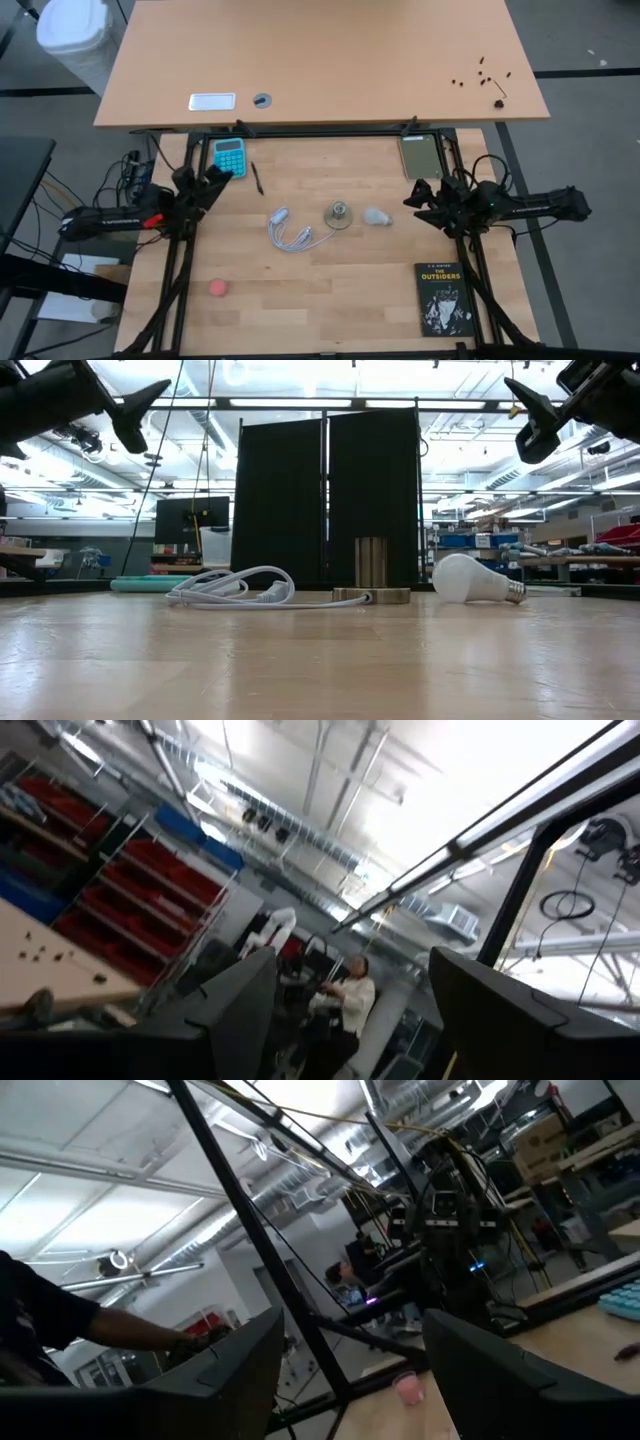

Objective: Screw lightbulb
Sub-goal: Return to Home Position

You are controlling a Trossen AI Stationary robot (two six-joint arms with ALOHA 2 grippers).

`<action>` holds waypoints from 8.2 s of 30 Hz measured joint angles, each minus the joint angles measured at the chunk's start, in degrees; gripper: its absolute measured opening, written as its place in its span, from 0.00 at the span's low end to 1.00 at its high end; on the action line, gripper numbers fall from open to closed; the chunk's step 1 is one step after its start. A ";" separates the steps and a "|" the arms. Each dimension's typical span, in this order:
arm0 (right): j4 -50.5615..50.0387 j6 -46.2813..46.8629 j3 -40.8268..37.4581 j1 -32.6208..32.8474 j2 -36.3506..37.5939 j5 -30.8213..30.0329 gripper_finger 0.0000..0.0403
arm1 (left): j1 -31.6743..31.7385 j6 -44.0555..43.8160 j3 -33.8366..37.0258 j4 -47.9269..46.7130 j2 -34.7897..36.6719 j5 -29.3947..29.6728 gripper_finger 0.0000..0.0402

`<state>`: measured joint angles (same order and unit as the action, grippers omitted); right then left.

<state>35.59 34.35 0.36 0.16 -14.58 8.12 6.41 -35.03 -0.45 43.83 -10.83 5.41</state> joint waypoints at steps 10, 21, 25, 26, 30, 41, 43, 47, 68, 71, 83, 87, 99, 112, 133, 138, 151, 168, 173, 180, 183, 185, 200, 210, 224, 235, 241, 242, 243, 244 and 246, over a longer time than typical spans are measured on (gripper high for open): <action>-9.46 0.00 0.00 0.00 10.00 -0.04 0.62 | 3.37 -0.01 0.02 -10.53 8.14 -0.11 0.67; -26.16 0.00 0.00 0.00 14.42 -0.11 0.62 | 6.72 0.00 0.02 -34.77 10.84 -0.09 0.67; -27.96 0.00 0.00 0.00 14.41 -0.13 0.62 | 6.72 -0.02 0.02 -42.73 10.80 -0.22 0.67; -28.12 0.00 0.00 0.00 14.40 -0.13 0.62 | 6.72 0.00 0.02 -42.75 10.81 -0.44 0.67; -29.56 0.00 0.00 0.00 14.40 -0.13 0.62 | 6.74 0.02 0.02 -42.88 10.86 -0.76 0.67; -33.74 0.02 0.02 -1.52 14.45 -1.49 0.62 | 6.63 0.02 0.02 -42.99 10.84 -0.87 0.67; -33.85 0.02 0.02 -1.81 14.40 -1.56 0.62 | 6.63 0.01 0.02 -42.99 10.84 -0.87 0.67; -33.64 0.02 0.02 -1.81 14.40 -1.60 0.62 | 6.63 0.01 0.02 -43.00 10.84 -0.87 0.67; -33.54 0.00 0.02 -1.81 14.24 -1.55 0.62 | 6.61 0.02 0.02 -39.10 10.84 -0.83 0.67; -33.54 0.00 0.02 -1.81 14.24 -1.55 0.62 | 6.61 0.00 0.02 -39.07 10.84 -0.84 0.67; -33.54 0.02 0.02 -1.81 14.24 -1.51 0.62 | 6.61 0.01 0.02 -39.03 10.84 -0.85 0.67; -33.54 0.02 0.02 -1.81 14.24 -1.51 0.62 | 6.61 0.00 0.02 -39.03 10.84 -0.85 0.67; -33.54 0.02 0.02 -1.81 14.24 -1.49 0.62 | 6.61 0.00 0.02 -39.01 10.84 -0.86 0.67; -33.56 0.02 0.02 -1.81 14.23 -1.47 0.61 | 6.61 0.02 0.02 -39.01 10.84 -0.87 0.67; -33.54 0.02 0.02 -1.82 14.22 -1.46 0.61 | 6.61 0.00 0.02 -39.02 10.84 -0.87 0.67; -33.56 0.02 0.02 -1.82 14.24 -1.46 0.61 | 6.59 0.01 0.02 -39.02 10.84 -0.87 0.67; -33.56 0.02 0.02 -1.82 14.24 -1.46 0.61 | 6.59 0.02 0.02 -39.01 10.84 -0.88 0.67; -33.55 0.00 0.02 -1.84 14.24 -1.47 0.61 | 6.59 0.02 0.02 -39.01 10.84 -0.90 0.67; -33.55 0.00 0.02 -1.83 14.24 -1.47 0.61 | 6.60 0.01 0.02 -39.02 10.84 -0.90 0.67; -33.55 0.02 0.02 -1.83 14.24 -1.46 0.61 | 6.59 0.01 0.02 -39.02 10.84 -0.90 0.67; -33.56 0.00 0.02 -1.82 14.24 -1.46 0.61 | 6.59 0.00 0.02 -39.01 10.84 -0.89 0.67; -33.56 0.01 0.02 -1.81 14.24 -1.46 0.61 | 6.59 0.01 0.03 -39.02 10.84 -0.90 0.67; -33.54 0.02 0.02 -1.84 14.24 -1.46 0.61 | 6.61 0.02 0.02 -39.01 10.84 -0.88 0.67; -33.56 0.02 0.02 -1.82 14.24 -1.46 0.61 | 6.61 0.00 0.02 -39.03 10.84 -0.88 0.67; -33.56 0.01 0.02 -1.82 14.24 -1.46 0.61 | 6.60 0.01 0.03 -39.02 10.84 -0.88 0.67; -33.54 0.00 0.02 -1.83 14.24 -1.46 0.61 | 6.60 0.01 0.03 -39.02 10.84 -0.88 0.67; -33.55 0.01 0.02 -1.83 14.24 -1.46 0.61 | 6.59 0.00 0.02 -39.03 10.84 -0.88 0.67; -33.56 0.00 0.02 -1.82 14.24 -1.48 0.61 | 6.60 0.01 0.03 -39.01 10.84 -0.89 0.67; -33.56 0.00 0.02 -1.81 14.22 -1.47 0.61 | 6.59 0.02 0.03 -39.03 10.84 -0.88 0.67; -33.56 0.01 0.02 -1.84 14.24 -1.48 0.61 | 6.59 0.00 0.03 -39.02 10.84 -0.88 0.67; -33.55 0.00 0.02 -1.83 14.24 -1.48 0.61 | 6.59 0.02 0.04 -39.02 10.84 -0.88 0.67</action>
<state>2.04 34.35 0.38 -1.67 -0.34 6.64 13.00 -35.01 -0.41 4.81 0.01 4.53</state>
